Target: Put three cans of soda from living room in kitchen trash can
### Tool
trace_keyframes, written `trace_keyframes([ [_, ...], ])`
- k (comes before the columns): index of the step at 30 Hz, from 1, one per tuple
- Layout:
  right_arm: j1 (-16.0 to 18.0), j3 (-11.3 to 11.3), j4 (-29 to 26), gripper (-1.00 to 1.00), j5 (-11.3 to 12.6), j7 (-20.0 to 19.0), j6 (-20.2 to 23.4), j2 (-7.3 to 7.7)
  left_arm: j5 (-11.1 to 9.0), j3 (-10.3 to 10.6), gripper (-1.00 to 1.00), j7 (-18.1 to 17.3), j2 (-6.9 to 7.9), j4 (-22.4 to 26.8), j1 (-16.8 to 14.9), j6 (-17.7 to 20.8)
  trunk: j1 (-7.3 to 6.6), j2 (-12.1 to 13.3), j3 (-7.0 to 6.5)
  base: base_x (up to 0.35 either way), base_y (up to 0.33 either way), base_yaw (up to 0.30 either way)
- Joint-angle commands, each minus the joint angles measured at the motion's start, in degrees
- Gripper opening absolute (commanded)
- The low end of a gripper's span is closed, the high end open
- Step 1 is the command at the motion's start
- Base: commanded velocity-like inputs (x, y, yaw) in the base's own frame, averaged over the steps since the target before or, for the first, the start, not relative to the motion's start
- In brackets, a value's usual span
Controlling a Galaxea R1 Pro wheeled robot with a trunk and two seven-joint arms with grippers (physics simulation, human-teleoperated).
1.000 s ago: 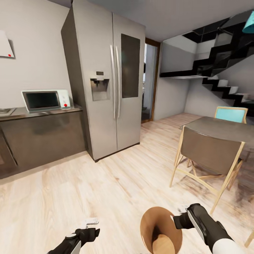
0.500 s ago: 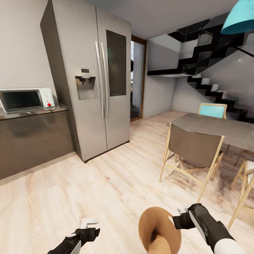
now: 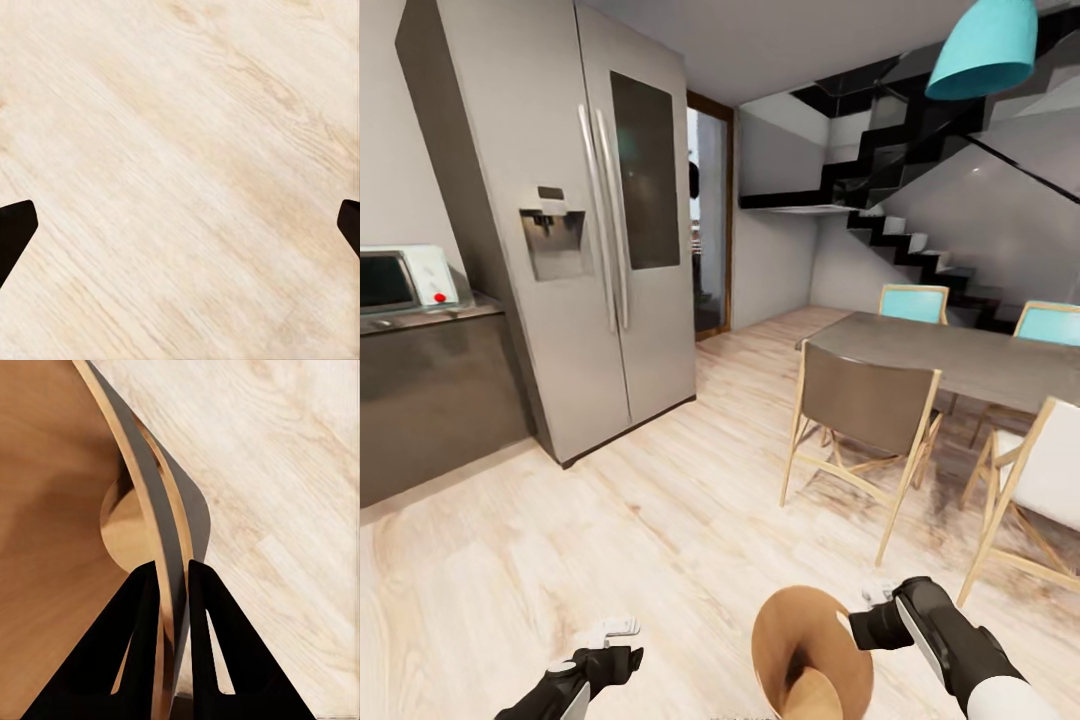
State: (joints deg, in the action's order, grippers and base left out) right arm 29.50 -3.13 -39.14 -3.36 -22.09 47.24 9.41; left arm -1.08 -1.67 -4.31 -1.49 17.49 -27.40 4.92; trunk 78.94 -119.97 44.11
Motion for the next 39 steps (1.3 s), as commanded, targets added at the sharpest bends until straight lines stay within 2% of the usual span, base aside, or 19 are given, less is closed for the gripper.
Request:
trace_keyframes([
  [1, 0.03, 0.06, -0.02, -1.0, 1.22, -0.35, 0.22, -0.01, 0.01, 0.0, 1.0, 0.0, 0.0, 0.0, 0.01, 0.0, 0.0, 0.0, 0.05, 0.0, 0.0, -0.235],
  [20, 0.06, 0.05, 0.03, -1.0, 1.06, -2.3, 0.31, 0.25, 0.02, 0.0, 1.0, 0.0, 0.01, 0.0, -0.01, -0.93, 0.0, 0.0, 0.29, 0.0, 0.0, -0.275],
  [23, 0.09, 0.17, 0.03, -1.0, 1.09, -2.39, 0.31, 1.06, 0.02, 0.0, 1.0, 0.0, 0.0, 0.0, 0.0, -1.0, 0.0, 0.0, 0.29, 0.0, 0.0, -0.284],
  [25, 0.15, 0.27, -0.02, -1.0, 1.13, -2.61, 0.31, 2.32, 0.02, 0.0, 1.0, 0.0, 0.0, 0.0, 0.0, -1.03, 0.0, 0.0, 0.29, 0.0, 0.0, -0.284],
  [26, 0.15, 0.27, -0.02, -1.0, 1.13, -2.61, 0.31, 2.32, 0.02, 0.0, 1.0, 0.0, 0.0, 0.0, 0.0, -1.03, 0.0, 0.0, 0.29, 0.0, 0.0, -0.284],
  [29, 0.4, 0.37, -0.05, -1.0, 1.49, -2.8, 0.31, 4.64, 0.03, 0.0, 1.0, 0.0, 0.0, 0.0, 0.0, -1.05, 0.0, 0.0, 0.29, 0.0, 0.0, -0.284],
  [31, 0.54, 0.44, -0.06, -1.0, 1.52, -2.84, 0.31, 5.65, 0.03, 0.0, 1.0, 0.0, 0.0, 0.0, 0.04, -1.05, 0.0, 0.0, 0.29, 0.0, 0.0, -0.284],
  [37, 0.69, 0.49, -0.06, -1.0, 1.22, -2.8, 0.37, 6.38, 0.03, 0.0, 1.0, 0.0, 0.0, 0.0, 0.0, -1.06, 0.0, 0.0, 0.29, 0.0, 0.0, -0.284],
  [39, 0.71, 0.53, -0.06, -1.0, 1.19, -2.79, 0.39, 7.03, 0.03, 0.0, 1.0, 0.0, 0.0, 0.0, 0.01, -1.06, 0.0, 0.0, 0.29, 0.0, 0.0, -0.284],
])
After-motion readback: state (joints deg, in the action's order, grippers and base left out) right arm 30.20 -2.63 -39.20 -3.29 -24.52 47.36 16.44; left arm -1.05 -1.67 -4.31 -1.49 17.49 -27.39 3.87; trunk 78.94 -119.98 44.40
